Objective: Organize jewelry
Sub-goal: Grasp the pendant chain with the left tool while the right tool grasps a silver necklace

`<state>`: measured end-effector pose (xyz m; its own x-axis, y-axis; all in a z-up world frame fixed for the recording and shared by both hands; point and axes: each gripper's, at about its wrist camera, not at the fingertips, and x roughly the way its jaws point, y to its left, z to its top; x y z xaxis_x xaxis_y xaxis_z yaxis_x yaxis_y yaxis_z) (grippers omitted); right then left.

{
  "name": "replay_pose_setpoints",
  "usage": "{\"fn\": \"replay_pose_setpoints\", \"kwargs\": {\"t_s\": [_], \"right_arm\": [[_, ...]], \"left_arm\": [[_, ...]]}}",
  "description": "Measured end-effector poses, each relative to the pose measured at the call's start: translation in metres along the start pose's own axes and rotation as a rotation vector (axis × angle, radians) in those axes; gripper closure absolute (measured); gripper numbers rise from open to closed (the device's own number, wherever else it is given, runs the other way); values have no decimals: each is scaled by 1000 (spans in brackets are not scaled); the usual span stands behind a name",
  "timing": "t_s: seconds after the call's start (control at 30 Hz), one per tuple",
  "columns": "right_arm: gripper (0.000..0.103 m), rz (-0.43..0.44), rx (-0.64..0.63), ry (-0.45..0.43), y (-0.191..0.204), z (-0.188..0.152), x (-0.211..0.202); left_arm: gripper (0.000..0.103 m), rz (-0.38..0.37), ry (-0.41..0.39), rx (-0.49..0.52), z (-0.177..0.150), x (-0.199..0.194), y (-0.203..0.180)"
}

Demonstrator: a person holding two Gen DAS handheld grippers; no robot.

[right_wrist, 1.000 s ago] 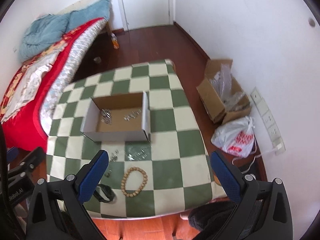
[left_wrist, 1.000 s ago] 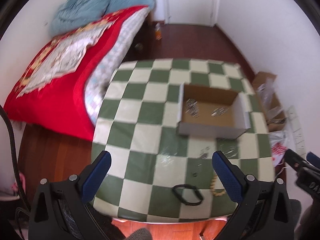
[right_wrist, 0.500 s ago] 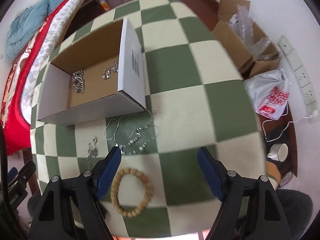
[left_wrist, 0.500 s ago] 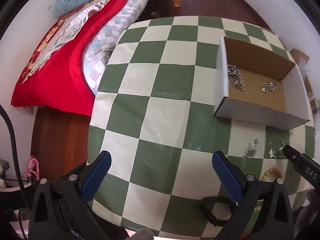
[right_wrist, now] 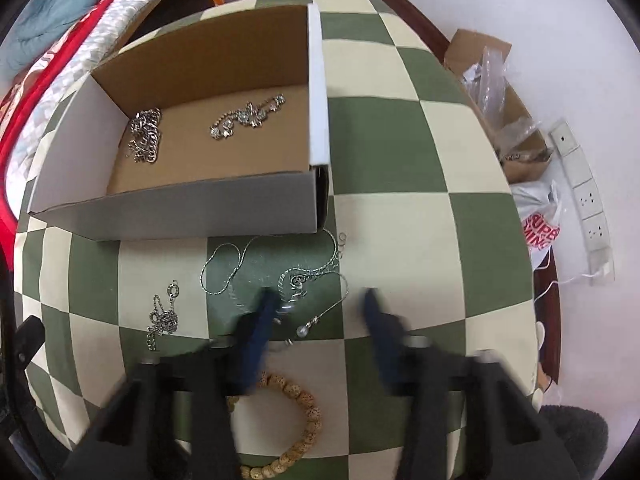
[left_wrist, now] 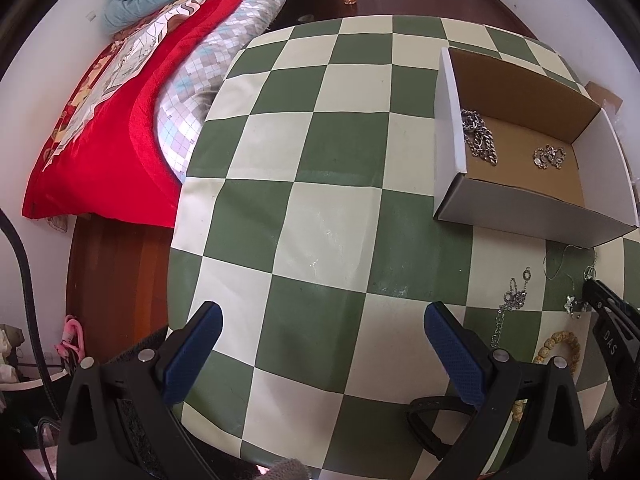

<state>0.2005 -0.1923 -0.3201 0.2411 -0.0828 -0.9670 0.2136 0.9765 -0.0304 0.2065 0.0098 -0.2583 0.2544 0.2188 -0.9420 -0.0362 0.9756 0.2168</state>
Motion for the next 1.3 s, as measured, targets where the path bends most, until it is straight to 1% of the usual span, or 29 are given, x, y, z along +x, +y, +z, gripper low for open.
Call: {"fn": "replay_pose_setpoints", "kwargs": {"t_s": [0.03,0.1,0.2,0.27,0.43,0.47,0.53,0.57,0.7,0.77,0.8,0.9,0.97,1.0,1.03,1.07,1.1,1.13,1.17,1.27,1.3], "right_arm": [[98,-4,-6,0,-1,0,0],[98,5,-15,-7,-1,-2,2],[98,17,4,4,-15,-4,3],[98,24,37,7,-32,-9,0],[98,18,133,0,-89,-17,-9],[98,18,150,2,-98,-16,-9],[98,22,188,13,-117,-15,-7],[98,23,199,18,-124,-14,-6],[98,32,222,26,-141,-15,-2],[98,37,226,27,-141,-15,-2],[98,42,230,28,-142,-15,0],[98,52,233,33,-141,-16,0],[98,57,236,36,-137,-17,-3],[98,57,235,33,-136,-17,-3],[98,58,235,34,-134,-18,-4],[98,60,235,34,-133,-18,-4],[98,61,235,35,-133,-17,-4],[98,61,234,35,-132,-17,-4],[98,63,235,36,-132,-17,-4],[98,68,235,38,-129,-16,-5],[98,69,235,40,-128,-16,-5]], "left_arm": [[0,-6,0,1,0,-1,-1],[1,-24,-4,4,0,-4,-4],[1,-60,-9,32,1,-8,-15],[1,-94,-7,66,2,-10,-28],[1,-161,9,200,2,-9,-75],[1,-165,13,222,1,-8,-83],[7,-171,28,268,-1,-2,-100],[9,-172,39,284,-1,1,-107],[12,-172,66,312,-3,13,-121],[21,-177,80,318,-4,17,-125],[27,-183,92,316,-5,21,-126],[28,-198,82,296,-4,22,-124],[36,-223,79,288,-4,22,-122],[46,-242,77,286,-3,20,-122],[58,-250,75,287,-4,19,-122],[66,-258,72,289,-4,17,-123],[81,-264,71,297,-4,15,-126],[94,-260,71,304,-5,14,-128],[96,-253,69,311,-5,13,-130],[98,-216,44,322,-7,11,-133],[100,-217,40,314,-8,10,-132]]}}
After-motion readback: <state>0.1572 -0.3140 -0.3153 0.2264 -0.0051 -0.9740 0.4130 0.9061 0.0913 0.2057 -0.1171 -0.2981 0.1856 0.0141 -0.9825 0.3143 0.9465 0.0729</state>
